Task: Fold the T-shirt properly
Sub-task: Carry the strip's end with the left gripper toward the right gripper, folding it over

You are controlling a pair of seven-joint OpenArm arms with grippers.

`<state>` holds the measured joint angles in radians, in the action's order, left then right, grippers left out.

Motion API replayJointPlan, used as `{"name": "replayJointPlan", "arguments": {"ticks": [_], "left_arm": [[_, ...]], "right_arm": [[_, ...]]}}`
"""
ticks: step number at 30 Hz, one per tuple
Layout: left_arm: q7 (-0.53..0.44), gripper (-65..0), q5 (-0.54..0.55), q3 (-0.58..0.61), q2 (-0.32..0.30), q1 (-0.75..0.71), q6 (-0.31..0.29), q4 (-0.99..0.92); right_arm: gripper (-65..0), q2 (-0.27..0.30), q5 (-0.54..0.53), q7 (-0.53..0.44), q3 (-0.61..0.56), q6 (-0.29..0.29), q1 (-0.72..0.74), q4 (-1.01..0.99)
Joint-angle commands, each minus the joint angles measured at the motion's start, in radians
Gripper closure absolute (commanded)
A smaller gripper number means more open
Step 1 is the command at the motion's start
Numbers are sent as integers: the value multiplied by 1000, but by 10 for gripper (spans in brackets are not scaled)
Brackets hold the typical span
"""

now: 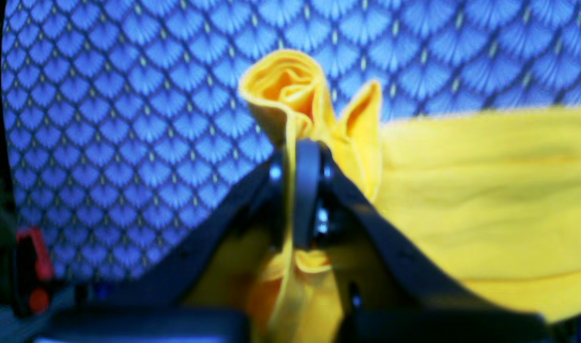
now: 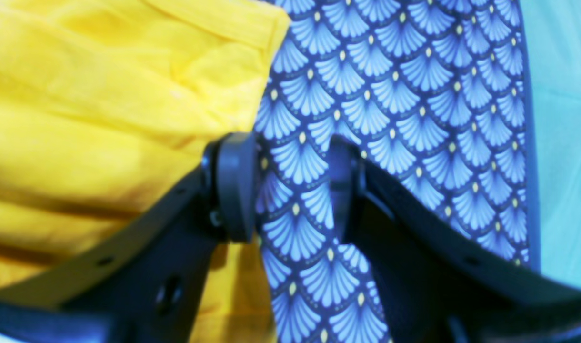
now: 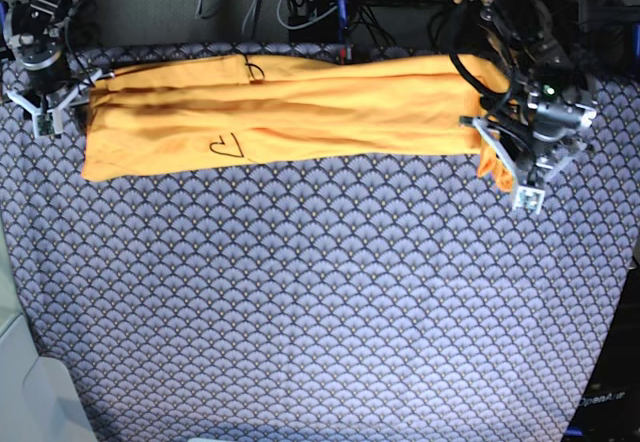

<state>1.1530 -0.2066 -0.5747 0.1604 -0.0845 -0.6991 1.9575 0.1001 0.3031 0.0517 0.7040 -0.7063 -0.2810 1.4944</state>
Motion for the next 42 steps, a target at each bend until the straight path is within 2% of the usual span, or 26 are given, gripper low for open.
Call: {"name": "replayJointPlan", "arguments": {"ticks": [1,8,22,28,32,38,42], "left_arm": [[-23,0,14,25,-3,13,1,16],[-34,0,16,270,-3,-39,1,16],[-37,0,16,566,-3,-64,1,-13],[-115,0,17,744,-3,-60,1,-73],[-132,0,32,803,-3,-56,1,-97],[-144,0,152,838,-3,-11,109,-131],[-146,0,201,892,-3,27,158,-198]], "right_arm": [[-260,14,-12,-23,4,8,1,15],[-260,14,-12,-23,4,8,1,16],[-260,14,-12,-23,4,8,-2,16],[-260,14,-12,-23,4,8,-4,16],[-260,16,-11,-23,4,8,-4,18],[-260,17,-9,-23,4,8,-7,16],[-258,13,66,-23,4,8,1,16]]}}
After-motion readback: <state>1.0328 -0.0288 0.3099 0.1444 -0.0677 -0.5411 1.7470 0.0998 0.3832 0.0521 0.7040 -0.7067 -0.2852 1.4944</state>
